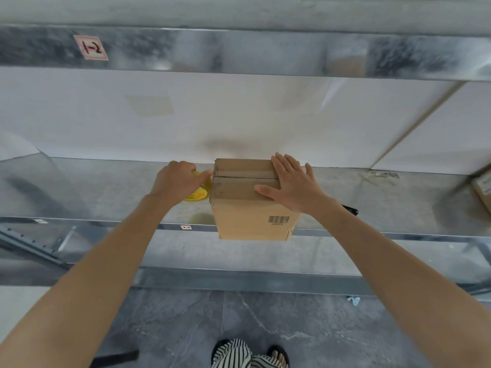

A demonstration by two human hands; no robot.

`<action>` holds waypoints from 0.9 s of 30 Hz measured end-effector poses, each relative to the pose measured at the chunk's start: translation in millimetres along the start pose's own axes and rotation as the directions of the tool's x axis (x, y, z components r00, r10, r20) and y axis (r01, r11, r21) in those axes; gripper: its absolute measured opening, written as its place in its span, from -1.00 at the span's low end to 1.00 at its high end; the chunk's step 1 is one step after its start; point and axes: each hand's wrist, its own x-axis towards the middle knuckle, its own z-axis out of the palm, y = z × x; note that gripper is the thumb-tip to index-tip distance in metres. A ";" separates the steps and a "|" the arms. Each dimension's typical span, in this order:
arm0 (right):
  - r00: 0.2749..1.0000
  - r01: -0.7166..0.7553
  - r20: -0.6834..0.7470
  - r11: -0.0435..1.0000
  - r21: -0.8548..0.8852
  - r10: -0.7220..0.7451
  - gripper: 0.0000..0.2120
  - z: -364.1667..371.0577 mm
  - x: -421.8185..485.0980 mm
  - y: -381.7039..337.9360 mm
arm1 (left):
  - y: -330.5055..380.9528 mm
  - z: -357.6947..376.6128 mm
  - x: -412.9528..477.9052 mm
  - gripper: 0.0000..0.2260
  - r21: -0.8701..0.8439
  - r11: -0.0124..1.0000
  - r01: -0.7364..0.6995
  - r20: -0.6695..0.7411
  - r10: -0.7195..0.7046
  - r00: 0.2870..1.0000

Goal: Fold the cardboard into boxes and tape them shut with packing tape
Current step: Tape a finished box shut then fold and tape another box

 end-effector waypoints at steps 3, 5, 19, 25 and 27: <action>0.992 0.012 -0.122 0.993 -0.115 -0.026 -0.27 -1.6 -5.0 -3.1 | 2.7 6.0 -4.2 -0.51 -0.021 0.999 0.030 -0.027 -0.031 0.999; 0.967 0.034 -0.238 0.975 -0.221 -0.088 -0.38 0.4 -11.9 -13.4 | 4.5 8.1 -6.1 -0.50 -0.028 0.998 0.049 -0.044 -0.050 0.998; 0.970 -0.195 -0.166 0.976 -0.101 0.177 0.00 33.3 -20.4 -118.6 | 0.4 3.3 -13.6 -0.61 -0.084 0.993 0.084 0.053 -0.080 0.995; 0.953 -0.229 -0.225 0.968 -0.104 0.201 -0.17 40.3 -0.8 -143.4 | -16.4 -19.6 -23.8 -0.76 -0.169 0.981 0.094 0.168 -0.065 0.984; 0.960 -0.184 -0.233 0.977 -0.106 0.156 -0.26 40.4 0.4 -138.7 | -20.5 -23.0 -24.7 -0.78 -0.174 0.981 0.086 0.166 -0.057 0.984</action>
